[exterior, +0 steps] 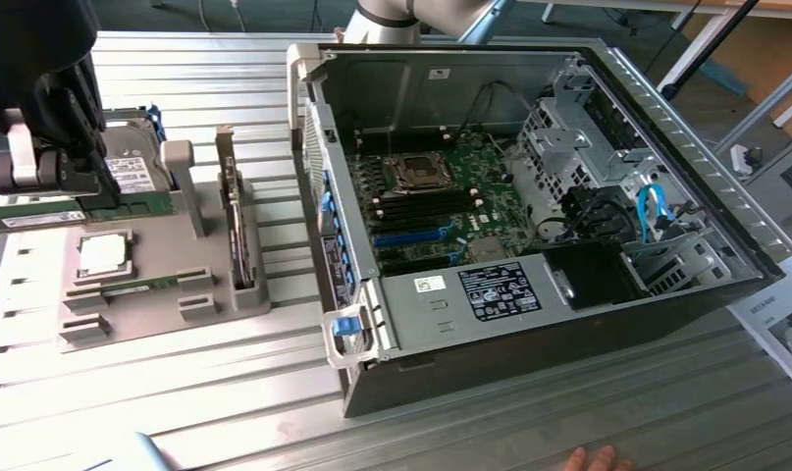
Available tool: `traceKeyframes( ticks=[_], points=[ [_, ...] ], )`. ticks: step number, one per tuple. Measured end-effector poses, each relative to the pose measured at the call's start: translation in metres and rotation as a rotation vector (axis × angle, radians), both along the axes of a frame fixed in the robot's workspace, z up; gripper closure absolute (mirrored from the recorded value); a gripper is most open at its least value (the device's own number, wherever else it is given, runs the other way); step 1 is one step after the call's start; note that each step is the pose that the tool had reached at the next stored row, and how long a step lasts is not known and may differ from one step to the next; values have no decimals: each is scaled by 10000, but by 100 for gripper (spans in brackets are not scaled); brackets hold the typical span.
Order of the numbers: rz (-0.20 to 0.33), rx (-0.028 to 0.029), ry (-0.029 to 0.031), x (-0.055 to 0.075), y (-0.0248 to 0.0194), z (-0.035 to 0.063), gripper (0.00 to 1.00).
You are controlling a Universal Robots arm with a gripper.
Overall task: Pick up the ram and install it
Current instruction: 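Pick up the ram and move it above insertion slot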
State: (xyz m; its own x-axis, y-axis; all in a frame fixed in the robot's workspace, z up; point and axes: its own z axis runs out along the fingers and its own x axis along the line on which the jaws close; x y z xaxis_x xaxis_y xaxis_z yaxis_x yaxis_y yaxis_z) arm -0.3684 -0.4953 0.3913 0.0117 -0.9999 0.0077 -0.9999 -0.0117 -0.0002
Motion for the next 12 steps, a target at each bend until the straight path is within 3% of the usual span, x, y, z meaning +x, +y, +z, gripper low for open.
traceKeyframes(
  ticks=[12],
  points=[
    [0, -1, 1, 1, 0, 45, 88]
  ],
)
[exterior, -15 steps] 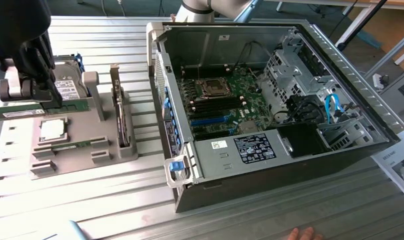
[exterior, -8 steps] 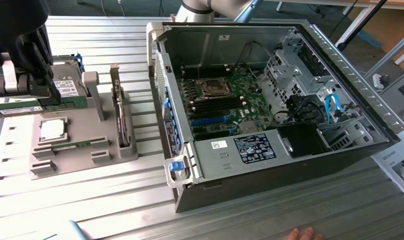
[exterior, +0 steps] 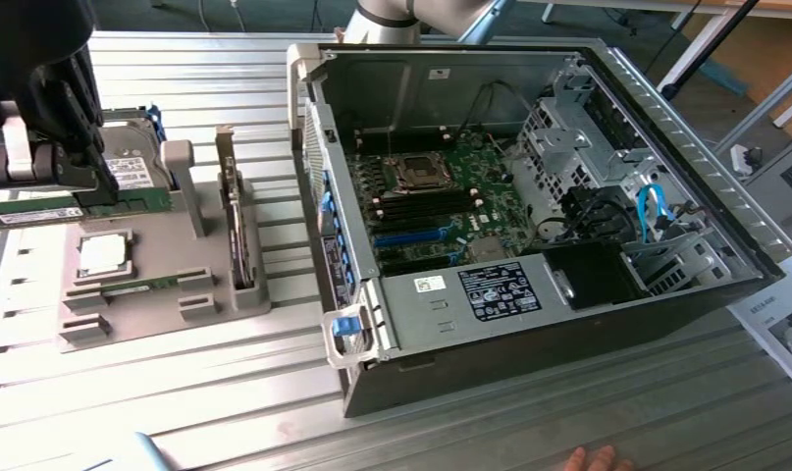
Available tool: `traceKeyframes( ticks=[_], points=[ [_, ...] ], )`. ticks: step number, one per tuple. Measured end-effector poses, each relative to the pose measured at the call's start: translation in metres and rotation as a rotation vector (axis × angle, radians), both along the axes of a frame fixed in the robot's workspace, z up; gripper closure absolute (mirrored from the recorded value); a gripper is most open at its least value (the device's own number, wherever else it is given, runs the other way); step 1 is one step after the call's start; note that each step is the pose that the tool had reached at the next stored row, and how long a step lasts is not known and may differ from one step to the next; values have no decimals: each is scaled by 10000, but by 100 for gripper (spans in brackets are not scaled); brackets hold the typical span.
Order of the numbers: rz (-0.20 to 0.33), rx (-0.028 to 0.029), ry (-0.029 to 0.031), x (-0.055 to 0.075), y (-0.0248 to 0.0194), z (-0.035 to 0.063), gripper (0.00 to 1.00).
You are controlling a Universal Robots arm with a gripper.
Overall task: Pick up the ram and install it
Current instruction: 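Pick up the ram and move it above insertion slot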
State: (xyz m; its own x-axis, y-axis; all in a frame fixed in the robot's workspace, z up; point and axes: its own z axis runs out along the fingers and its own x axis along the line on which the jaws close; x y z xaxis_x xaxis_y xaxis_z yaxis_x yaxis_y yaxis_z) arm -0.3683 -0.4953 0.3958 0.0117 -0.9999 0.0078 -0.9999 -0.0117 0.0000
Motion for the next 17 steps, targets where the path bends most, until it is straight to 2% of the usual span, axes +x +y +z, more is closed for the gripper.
traceKeyframes(
  ticks=[17],
  points=[
    [0, 0, -1, 125, -17, 0, 88]
  ],
)
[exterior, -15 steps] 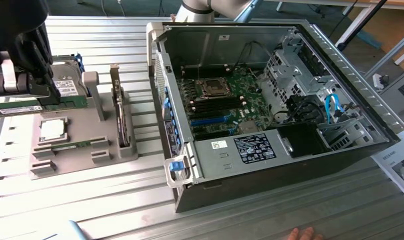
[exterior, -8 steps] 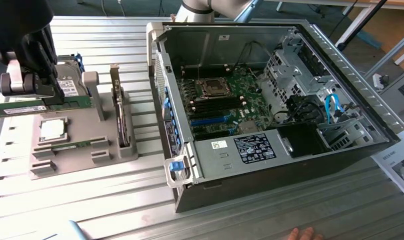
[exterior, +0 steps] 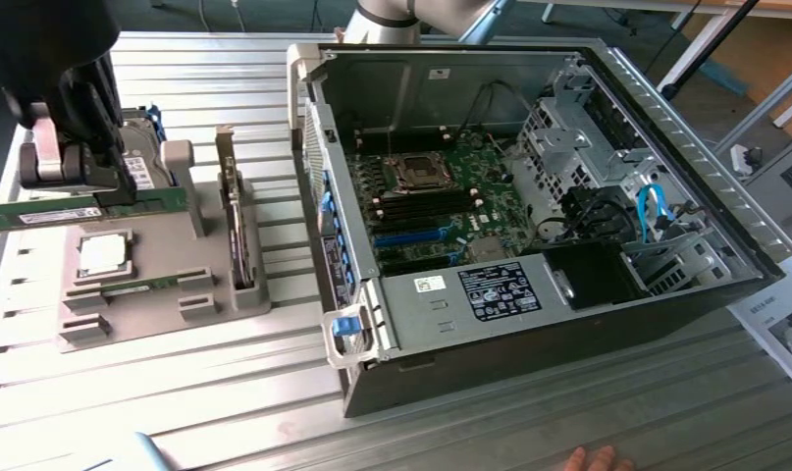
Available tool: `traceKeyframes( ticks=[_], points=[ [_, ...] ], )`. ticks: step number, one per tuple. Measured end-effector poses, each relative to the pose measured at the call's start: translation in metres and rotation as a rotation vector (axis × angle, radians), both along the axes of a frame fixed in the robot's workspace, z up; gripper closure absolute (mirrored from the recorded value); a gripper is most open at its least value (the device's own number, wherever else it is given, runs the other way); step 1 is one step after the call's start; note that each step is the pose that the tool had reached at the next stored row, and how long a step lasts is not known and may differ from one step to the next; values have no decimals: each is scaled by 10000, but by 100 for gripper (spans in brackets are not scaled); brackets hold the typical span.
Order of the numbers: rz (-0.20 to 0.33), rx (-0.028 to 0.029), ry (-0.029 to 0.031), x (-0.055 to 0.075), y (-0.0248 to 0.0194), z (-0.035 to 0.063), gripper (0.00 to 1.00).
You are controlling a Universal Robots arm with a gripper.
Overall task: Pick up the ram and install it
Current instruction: 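Pick up the ram and move it above insertion slot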
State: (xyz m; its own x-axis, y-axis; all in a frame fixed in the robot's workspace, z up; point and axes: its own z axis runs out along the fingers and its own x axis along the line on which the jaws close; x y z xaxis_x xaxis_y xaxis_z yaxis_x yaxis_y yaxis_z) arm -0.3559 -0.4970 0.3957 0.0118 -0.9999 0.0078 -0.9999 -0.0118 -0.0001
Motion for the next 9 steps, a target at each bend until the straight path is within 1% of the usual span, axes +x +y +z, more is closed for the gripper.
traceKeyframes(
  ticks=[9],
  points=[
    [0, 0, 0, 110, -16, 0, 88]
  ],
)
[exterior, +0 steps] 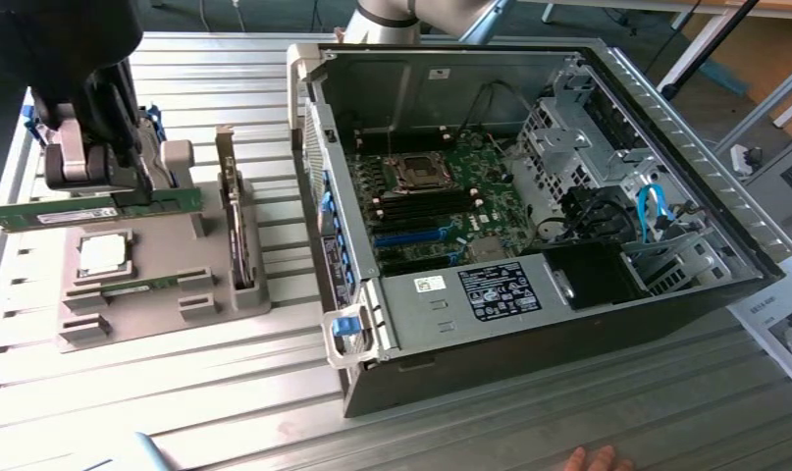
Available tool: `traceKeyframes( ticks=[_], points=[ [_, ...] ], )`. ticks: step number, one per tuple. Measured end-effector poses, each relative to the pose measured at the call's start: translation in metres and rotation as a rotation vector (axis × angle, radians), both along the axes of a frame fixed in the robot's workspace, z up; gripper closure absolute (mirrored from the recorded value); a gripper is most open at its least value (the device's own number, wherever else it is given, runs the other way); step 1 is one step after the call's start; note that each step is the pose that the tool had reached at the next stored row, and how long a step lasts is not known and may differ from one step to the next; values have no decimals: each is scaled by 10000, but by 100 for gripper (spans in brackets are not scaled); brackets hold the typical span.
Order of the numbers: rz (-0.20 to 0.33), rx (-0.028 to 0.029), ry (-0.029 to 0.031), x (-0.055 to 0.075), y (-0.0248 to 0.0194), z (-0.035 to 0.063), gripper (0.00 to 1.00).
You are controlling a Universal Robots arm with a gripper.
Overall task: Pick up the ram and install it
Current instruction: 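Pick up the ram and move it above insertion slot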
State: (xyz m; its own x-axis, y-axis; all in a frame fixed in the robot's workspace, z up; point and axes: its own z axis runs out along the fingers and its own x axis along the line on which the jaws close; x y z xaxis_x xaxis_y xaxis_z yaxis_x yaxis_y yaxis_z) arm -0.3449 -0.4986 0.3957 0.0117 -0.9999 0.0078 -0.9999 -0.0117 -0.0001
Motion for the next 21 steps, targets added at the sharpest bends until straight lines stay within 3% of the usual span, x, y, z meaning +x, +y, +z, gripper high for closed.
traceKeyframes(
  ticks=[21],
  points=[
    [0, 0, 0, 259, -57, 0, 88]
  ],
)
